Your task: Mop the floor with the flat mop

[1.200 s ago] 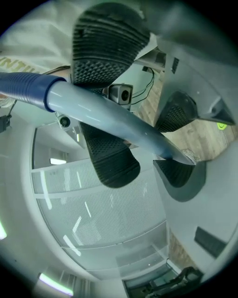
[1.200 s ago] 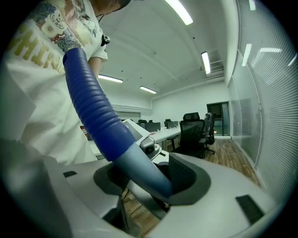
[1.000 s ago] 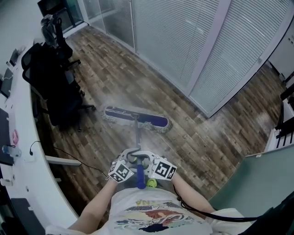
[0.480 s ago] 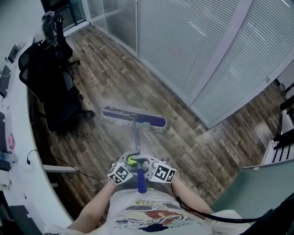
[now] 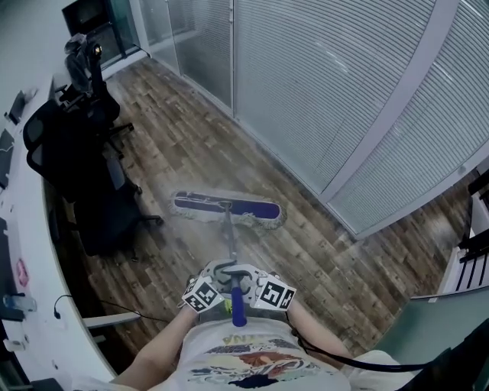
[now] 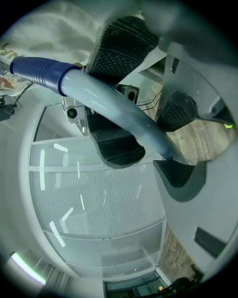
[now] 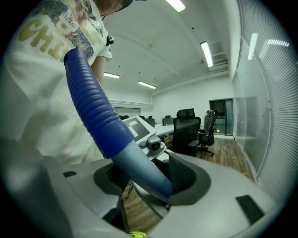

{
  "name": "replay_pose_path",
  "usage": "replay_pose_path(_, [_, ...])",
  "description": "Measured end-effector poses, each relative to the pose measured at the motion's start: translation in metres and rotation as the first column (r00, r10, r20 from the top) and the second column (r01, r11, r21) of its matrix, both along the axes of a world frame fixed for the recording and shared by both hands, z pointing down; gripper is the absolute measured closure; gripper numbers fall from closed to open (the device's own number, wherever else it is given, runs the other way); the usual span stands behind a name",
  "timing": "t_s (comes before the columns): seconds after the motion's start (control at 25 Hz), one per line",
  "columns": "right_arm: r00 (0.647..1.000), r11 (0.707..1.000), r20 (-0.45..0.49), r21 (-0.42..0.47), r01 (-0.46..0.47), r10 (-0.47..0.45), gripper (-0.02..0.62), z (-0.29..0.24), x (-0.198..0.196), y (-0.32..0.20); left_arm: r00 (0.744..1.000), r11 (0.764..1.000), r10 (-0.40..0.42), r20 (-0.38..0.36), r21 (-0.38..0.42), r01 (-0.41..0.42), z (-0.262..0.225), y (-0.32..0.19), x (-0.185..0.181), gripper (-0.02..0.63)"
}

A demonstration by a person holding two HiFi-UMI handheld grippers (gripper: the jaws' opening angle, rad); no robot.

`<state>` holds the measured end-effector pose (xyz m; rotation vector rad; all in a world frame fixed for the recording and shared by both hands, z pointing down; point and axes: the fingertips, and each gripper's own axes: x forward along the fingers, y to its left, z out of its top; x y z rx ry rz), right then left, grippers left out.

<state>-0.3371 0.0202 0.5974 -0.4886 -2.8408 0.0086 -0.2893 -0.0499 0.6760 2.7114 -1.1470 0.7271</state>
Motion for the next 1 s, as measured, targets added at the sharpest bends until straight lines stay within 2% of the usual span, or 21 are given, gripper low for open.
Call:
replay_pose_path(0.12, [1.0,1.0,-0.012,0.005,-0.006,0.006,0.373,0.007,-0.03,-0.037,1.0,1.0,-0.009,0.002,0.0,0.009,0.006,-0.038,-0.03,0.442])
replay_pose_path(0.56, [1.0,1.0,-0.002,-0.002,0.021,-0.021,0.37,0.006,-0.101,-0.171,0.999,0.999,-0.047,-0.02,-0.003,0.047,0.005,-0.173,-0.104,0.437])
replay_pose_path(1.0, [0.997,0.997,0.001,-0.014,0.071,-0.071,0.37,-0.004,-0.155,-0.371,0.992,0.992,-0.124,-0.036,-0.019,0.123,-0.008,-0.374,-0.163,0.433])
